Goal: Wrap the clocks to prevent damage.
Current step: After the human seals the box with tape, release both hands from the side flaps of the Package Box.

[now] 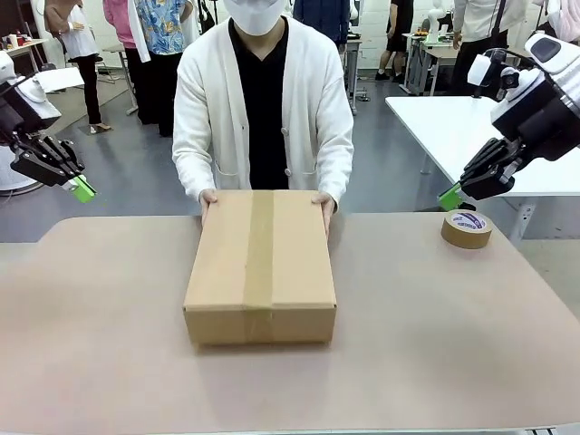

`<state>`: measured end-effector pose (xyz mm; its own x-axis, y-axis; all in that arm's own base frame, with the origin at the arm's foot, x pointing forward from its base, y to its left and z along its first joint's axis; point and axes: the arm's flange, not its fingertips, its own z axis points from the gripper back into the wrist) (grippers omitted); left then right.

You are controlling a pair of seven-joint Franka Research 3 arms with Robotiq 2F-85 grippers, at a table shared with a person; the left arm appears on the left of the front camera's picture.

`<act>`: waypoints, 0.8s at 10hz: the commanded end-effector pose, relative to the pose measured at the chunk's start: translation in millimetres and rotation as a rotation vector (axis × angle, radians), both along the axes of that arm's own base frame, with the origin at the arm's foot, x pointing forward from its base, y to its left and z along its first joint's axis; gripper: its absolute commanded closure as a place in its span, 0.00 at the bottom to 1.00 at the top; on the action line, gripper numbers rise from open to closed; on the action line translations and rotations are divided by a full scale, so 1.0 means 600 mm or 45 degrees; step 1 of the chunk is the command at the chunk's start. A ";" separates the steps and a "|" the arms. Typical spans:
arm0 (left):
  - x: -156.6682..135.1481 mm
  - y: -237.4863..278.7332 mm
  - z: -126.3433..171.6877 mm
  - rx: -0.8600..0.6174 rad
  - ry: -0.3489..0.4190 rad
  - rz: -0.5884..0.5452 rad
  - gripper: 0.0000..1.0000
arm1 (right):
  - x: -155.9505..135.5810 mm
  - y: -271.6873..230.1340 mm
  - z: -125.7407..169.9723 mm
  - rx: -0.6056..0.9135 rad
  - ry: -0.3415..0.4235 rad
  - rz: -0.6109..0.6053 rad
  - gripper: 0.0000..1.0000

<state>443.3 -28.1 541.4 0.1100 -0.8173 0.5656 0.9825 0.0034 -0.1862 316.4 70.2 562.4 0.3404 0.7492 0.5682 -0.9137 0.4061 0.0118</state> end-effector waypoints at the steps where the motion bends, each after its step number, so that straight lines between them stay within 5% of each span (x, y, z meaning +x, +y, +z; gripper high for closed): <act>1: -0.012 0.011 0.014 0.032 -0.022 -0.059 1.00 | -0.030 -0.017 0.021 0.011 -0.027 0.055 0.99; 2: -0.024 0.034 0.041 0.030 -0.053 -0.048 0.52 | -0.054 -0.042 0.047 0.046 -0.052 0.107 0.61; 3: -0.034 0.069 0.076 0.002 -0.098 -0.011 0.40 | -0.076 -0.080 0.076 0.122 -0.086 0.145 0.39; 4: -0.041 0.098 0.095 0.004 -0.118 0.040 0.00 | -0.092 -0.115 0.092 0.180 -0.098 0.175 0.01; 6: -0.049 0.141 0.112 -0.020 -0.158 0.121 0.00 | -0.106 -0.178 0.104 0.211 -0.093 0.206 0.00; 7: -0.051 0.164 0.118 -0.071 -0.191 0.159 0.18 | -0.105 -0.212 0.105 0.282 -0.103 0.186 0.00; 8: -0.053 0.183 0.120 -0.115 -0.205 0.179 0.48 | -0.103 -0.234 0.101 0.350 -0.093 0.205 0.05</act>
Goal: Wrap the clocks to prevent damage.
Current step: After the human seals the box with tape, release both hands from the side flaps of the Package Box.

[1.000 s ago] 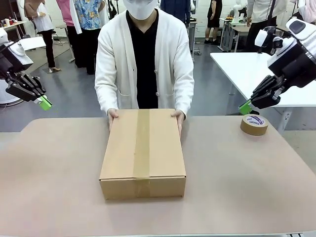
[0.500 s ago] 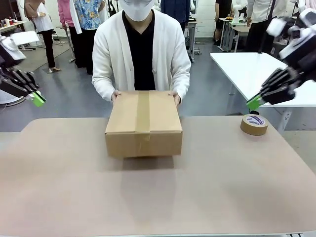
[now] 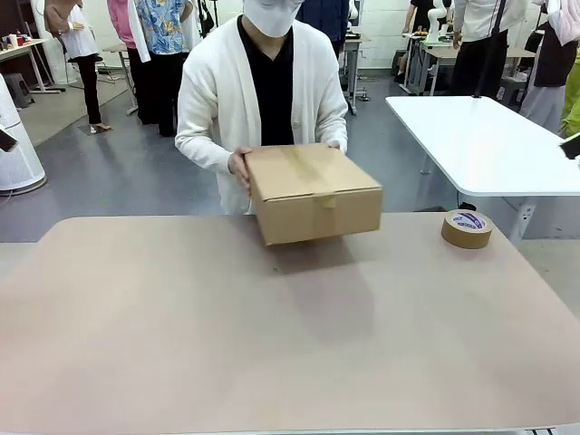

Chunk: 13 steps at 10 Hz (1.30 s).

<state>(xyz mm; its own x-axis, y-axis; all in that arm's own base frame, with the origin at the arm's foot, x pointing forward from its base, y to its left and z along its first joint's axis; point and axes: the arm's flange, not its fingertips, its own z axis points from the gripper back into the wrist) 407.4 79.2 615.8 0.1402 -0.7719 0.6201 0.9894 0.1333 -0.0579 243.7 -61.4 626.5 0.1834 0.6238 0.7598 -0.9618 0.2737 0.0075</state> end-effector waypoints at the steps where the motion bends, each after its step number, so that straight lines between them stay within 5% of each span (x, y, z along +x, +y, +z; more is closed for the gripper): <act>1: 0.007 0.019 -0.002 -0.107 -0.063 0.018 0.00 | 0.024 -0.032 -0.012 0.112 0.025 -0.001 0.35; 2: 0.004 0.029 -0.001 -0.186 -0.102 0.019 0.28 | 0.028 -0.044 -0.015 0.197 0.007 -0.002 0.00; 3: 0.009 0.036 -0.005 -0.244 -0.125 0.024 0.00 | 0.031 -0.053 -0.018 0.274 -0.011 -0.004 0.16; 4: 0.010 0.042 -0.010 -0.260 -0.120 0.029 0.15 | 0.031 -0.056 -0.022 0.291 -0.011 -0.016 0.00; 13: -0.002 0.094 -0.044 -0.532 -0.043 -0.169 0.15 | 0.018 -0.065 -0.031 0.214 -0.040 -0.112 0.00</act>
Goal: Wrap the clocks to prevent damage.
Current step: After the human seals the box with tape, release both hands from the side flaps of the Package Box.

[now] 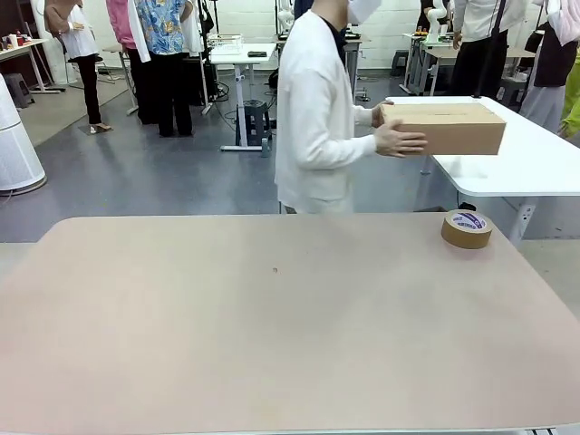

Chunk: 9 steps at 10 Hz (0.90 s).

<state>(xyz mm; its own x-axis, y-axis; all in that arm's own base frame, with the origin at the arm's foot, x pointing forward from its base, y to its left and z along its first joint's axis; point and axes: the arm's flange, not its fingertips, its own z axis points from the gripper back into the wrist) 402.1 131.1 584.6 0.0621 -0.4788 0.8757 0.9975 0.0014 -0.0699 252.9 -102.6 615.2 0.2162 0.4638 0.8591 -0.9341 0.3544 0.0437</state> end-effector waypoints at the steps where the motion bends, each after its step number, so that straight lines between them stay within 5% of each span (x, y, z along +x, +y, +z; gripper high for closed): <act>1: 0.006 0.009 0.008 -0.029 -0.035 -0.038 0.15 | 0.001 0.004 -0.014 -0.017 -0.007 0.014 0.00; 9: 0.002 0.001 0.012 0.086 -0.090 0.125 0.15 | 0.000 0.000 -0.001 -0.004 0.002 -0.003 0.00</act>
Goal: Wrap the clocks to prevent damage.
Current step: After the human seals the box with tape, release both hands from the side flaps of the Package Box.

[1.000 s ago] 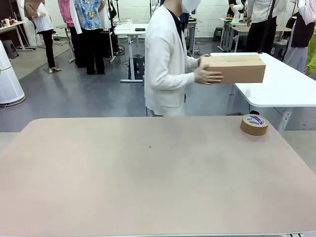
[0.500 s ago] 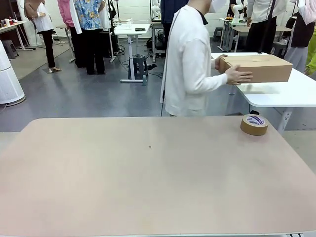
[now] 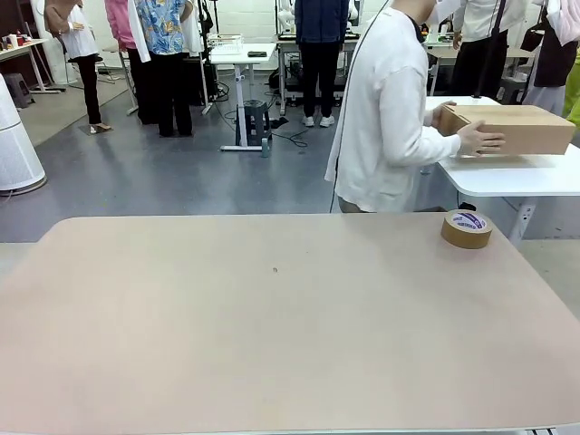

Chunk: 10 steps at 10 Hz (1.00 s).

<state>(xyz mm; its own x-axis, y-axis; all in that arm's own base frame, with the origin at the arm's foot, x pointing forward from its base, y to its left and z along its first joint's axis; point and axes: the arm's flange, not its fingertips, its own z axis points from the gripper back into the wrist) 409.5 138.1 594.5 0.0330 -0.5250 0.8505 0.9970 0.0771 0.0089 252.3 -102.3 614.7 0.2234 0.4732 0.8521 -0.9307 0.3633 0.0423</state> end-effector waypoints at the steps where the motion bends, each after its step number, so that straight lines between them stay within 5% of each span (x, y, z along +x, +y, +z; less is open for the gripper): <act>1: -0.008 -0.010 -0.007 0.006 0.015 0.035 0.15 | 0.000 0.000 -0.001 0.013 -0.003 0.008 0.00; 10: 0.000 -0.002 -0.001 0.003 -0.002 0.004 0.15 | 0.000 0.000 -0.001 0.013 -0.003 0.008 0.00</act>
